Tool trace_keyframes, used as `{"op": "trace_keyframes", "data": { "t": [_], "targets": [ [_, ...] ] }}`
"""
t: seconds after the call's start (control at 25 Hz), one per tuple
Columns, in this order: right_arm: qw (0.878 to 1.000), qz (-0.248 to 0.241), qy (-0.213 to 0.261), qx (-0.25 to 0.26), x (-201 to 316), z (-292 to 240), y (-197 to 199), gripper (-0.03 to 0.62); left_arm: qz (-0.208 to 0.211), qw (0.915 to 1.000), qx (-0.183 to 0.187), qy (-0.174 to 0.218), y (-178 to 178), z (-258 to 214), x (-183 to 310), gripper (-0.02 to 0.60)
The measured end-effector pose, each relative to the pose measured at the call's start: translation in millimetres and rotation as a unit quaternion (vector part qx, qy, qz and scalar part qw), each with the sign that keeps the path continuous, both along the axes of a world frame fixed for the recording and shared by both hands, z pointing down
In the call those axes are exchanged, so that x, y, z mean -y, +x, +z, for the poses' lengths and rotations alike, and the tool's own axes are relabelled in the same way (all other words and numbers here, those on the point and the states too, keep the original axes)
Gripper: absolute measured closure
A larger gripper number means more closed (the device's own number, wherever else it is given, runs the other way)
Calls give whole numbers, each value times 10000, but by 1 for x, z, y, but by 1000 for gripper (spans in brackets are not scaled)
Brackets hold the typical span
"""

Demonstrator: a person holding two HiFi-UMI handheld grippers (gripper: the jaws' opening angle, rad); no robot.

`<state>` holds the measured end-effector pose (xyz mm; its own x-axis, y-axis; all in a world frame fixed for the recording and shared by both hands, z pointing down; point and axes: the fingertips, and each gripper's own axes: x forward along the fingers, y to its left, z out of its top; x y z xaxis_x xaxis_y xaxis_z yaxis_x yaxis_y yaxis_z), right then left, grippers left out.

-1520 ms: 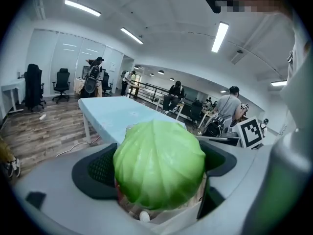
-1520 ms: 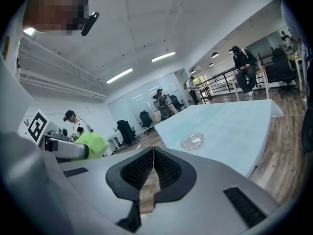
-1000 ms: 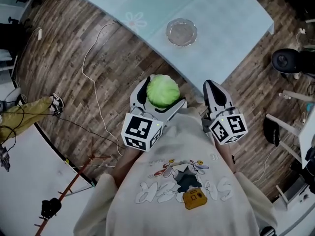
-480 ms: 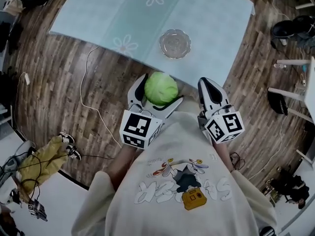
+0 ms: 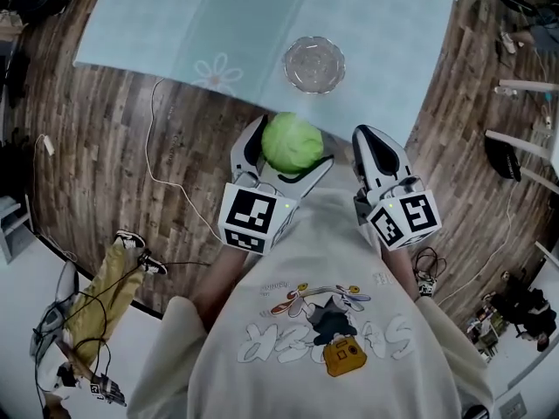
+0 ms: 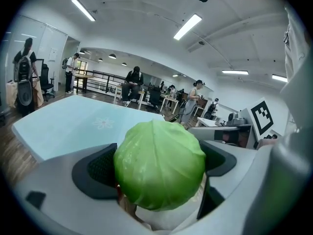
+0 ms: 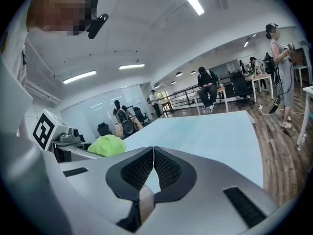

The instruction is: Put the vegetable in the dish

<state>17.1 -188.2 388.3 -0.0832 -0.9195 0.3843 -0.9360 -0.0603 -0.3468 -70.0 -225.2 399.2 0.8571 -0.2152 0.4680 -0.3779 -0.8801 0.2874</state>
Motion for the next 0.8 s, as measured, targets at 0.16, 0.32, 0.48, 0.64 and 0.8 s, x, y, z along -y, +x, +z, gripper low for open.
{"op": "trace_keyframes", "data": {
  "t": [0.16, 0.32, 0.48, 0.64, 0.8],
  "targets": [
    [10000, 6, 19, 89, 21, 11, 11, 571, 126, 9997, 141, 132, 13, 10, 16, 49],
    [9998, -100, -115, 113, 34, 21, 28, 571, 253, 9987, 409, 159, 38, 26, 30, 49],
    [9994, -187, -271, 81, 53, 36, 45, 571, 486, 9963, 653, 276, 60, 50, 49, 49],
    [9979, -388, -518, -52, 63, 60, 50, 571, 630, 9933, 943, 203, 72, 81, 59, 49],
    [9952, -659, -709, -159, 75, 81, 58, 571, 674, 9894, 1278, 153, 86, 119, 66, 49]
  ]
}}
